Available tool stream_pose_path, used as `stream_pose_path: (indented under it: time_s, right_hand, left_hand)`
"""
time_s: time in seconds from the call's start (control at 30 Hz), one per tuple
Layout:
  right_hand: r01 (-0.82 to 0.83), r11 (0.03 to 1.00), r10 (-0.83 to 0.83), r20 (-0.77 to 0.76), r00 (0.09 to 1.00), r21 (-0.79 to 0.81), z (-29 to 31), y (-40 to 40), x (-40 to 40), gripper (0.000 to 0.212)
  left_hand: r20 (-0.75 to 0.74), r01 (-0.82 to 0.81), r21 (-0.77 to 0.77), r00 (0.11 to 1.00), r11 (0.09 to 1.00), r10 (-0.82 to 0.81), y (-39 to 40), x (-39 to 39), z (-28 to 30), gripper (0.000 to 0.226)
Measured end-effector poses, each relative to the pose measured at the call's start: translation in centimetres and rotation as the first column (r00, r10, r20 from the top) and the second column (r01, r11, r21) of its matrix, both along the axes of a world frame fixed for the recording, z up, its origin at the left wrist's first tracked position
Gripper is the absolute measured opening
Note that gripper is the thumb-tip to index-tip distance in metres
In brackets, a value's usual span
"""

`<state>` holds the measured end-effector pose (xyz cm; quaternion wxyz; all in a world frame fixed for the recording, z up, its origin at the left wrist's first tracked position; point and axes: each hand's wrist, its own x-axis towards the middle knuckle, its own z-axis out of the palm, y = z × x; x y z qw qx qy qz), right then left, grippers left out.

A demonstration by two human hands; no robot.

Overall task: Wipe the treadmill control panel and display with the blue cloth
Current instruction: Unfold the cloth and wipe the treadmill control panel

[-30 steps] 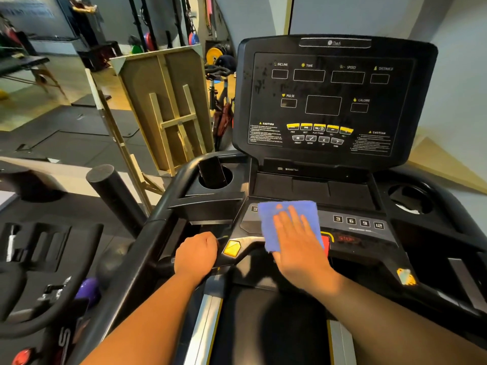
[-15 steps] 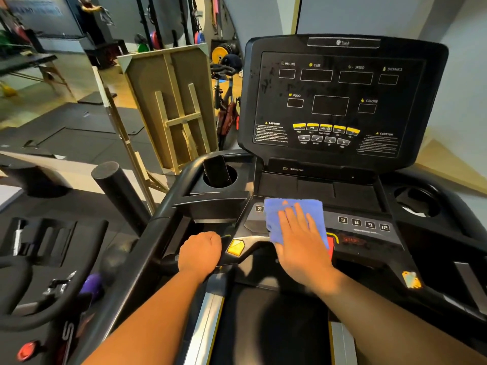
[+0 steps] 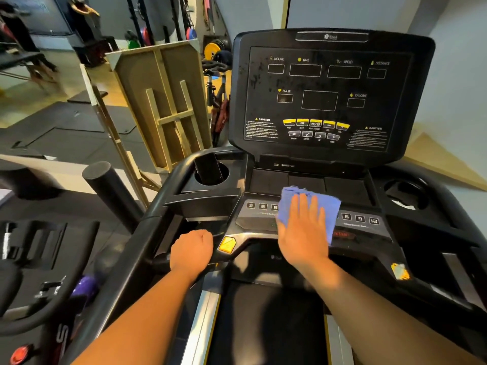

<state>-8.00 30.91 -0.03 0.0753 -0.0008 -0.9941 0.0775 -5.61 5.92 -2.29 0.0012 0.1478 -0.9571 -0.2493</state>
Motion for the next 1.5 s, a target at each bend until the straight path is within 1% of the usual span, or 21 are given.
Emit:
stream_pose_path:
  time_s: [0.03, 0.1, 0.2, 0.27, 0.33, 0.4, 0.47, 0.53, 0.63, 0.7, 0.77, 0.87, 0.93, 0.97, 1.03, 1.1, 1.17, 1.23, 1.33, 1.4, 1.5]
  right_hand:
    - [-0.021, 0.999, 0.021, 0.021, 1.000, 0.033, 0.3, -0.9, -0.1, 0.077]
    - [-0.191, 0.975, 0.187, 0.047, 0.981, 0.109, 0.0, -2.2, 0.4, 0.079]
    - [-0.417, 0.894, 0.410, 0.075, 0.909, 0.164, -1.1, -0.8, 1.4, 0.076]
    - [-0.479, 0.864, 0.478, 0.050, 0.877, 0.155, -1.4, 1.1, 2.1, 0.072]
    - [-0.440, 0.890, 0.442, 0.009, 0.897, 0.114, -1.5, 2.6, 2.5, 0.068]
    - [-0.292, 0.951, 0.298, -0.048, 0.953, 0.101, -1.0, 2.4, 2.1, 0.067]
    - [-0.163, 0.983, 0.163, 0.004, 0.987, 0.082, -0.3, 0.6, 1.2, 0.071]
    - [-0.237, 0.966, 0.230, 0.074, 0.970, 0.102, -0.1, -1.4, 0.9, 0.074]
    - [-0.478, 0.854, 0.466, 0.108, 0.878, 0.205, -1.1, -0.6, 2.0, 0.068]
    - [-0.505, 0.840, 0.502, 0.067, 0.862, 0.200, -1.6, 2.1, 3.1, 0.067]
    - [-0.432, 0.889, 0.432, 0.033, 0.901, 0.154, -2.0, 5.1, 3.8, 0.066]
    - [-0.156, 0.985, 0.159, -0.032, 0.987, 0.075, -1.8, 6.3, 3.2, 0.066]
    - [-0.028, 1.000, 0.029, -0.012, 1.000, 0.008, -1.4, 4.6, 2.2, 0.069]
    - [-0.032, 0.999, 0.032, 0.024, 0.999, 0.029, -1.2, 3.5, 2.0, 0.070]
    - [-0.185, 0.978, 0.182, 0.040, 0.983, 0.093, -1.2, 2.5, 2.1, 0.071]
    - [-0.369, 0.920, 0.367, 0.037, 0.929, 0.130, -2.1, 4.3, 2.8, 0.070]
    - [-0.438, 0.880, 0.438, 0.043, 0.898, 0.183, -2.8, 7.5, 3.6, 0.068]
    - [-0.364, 0.914, 0.372, -0.014, 0.928, 0.180, -3.1, 9.9, 4.0, 0.066]
    - [-0.085, 0.995, 0.091, -0.104, 0.990, 0.057, -2.2, 8.4, 3.2, 0.065]
    - [0.024, 1.000, -0.024, -0.033, 0.999, -0.006, -1.8, 5.5, 2.4, 0.068]
    - [-0.189, 0.979, 0.190, -0.002, 0.982, 0.081, -2.2, 5.2, 2.8, 0.070]
  left_hand:
    - [0.000, -0.002, 0.001, 1.000, 1.000, 0.002, 0.0, 0.1, 0.0, 0.040]
    - [0.005, -0.004, 0.003, 1.000, 1.000, 0.004, 0.0, 0.2, -0.1, 0.041]
    - [0.001, -0.001, 0.000, 1.000, 1.000, 0.001, 0.0, 0.1, 0.0, 0.042]
    - [0.009, 0.007, 0.002, 1.000, 1.000, -0.007, 0.1, 0.1, -0.1, 0.042]
    - [0.014, 0.007, 0.001, 1.000, 1.000, -0.007, 0.1, 0.2, 0.0, 0.042]
    - [0.007, 0.006, 0.003, 1.000, 1.000, -0.006, 0.1, 0.2, 0.1, 0.042]
    - [0.001, 0.002, -0.006, 1.000, 1.000, -0.002, 0.1, 0.1, 0.1, 0.041]
    - [0.008, -0.001, -0.015, 1.000, 1.000, 0.001, 0.1, 0.1, 0.0, 0.041]
    - [0.015, -0.004, -0.036, 1.000, 0.999, 0.005, 0.1, 0.2, 0.0, 0.040]
    - [0.018, -0.008, -0.051, 1.000, 0.999, 0.009, 0.1, 0.1, -0.1, 0.039]
    - [0.019, -0.012, -0.063, 1.000, 0.998, 0.014, 0.1, 0.1, -0.2, 0.038]
    - [0.005, -0.016, -0.058, 1.000, 0.998, 0.016, 0.1, -0.1, -0.2, 0.039]
    - [0.007, -0.017, -0.058, 1.000, 0.998, 0.018, 0.2, -0.1, -0.3, 0.040]
    - [0.009, -0.019, -0.065, 1.000, 0.998, 0.020, 0.2, -0.1, -0.3, 0.040]
    - [0.009, -0.021, -0.070, 1.000, 0.997, 0.022, 0.3, -0.1, -0.3, 0.040]
    - [0.006, -0.024, -0.058, 1.000, 0.998, 0.025, 0.2, -0.1, -0.5, 0.041]
    - [0.006, -0.024, -0.044, 1.000, 0.999, 0.025, 0.0, -0.1, -0.7, 0.042]
    - [0.012, -0.021, -0.043, 1.000, 0.999, 0.021, 0.0, -0.2, -0.8, 0.042]
    - [0.002, -0.028, -0.045, 1.000, 0.999, 0.028, 0.1, -0.2, -0.6, 0.042]
    - [-0.002, -0.031, -0.046, 1.000, 0.998, 0.031, 0.2, -0.2, -0.7, 0.042]
    - [0.002, -0.037, -0.048, 0.999, 0.998, 0.037, 0.2, -0.1, -0.7, 0.043]
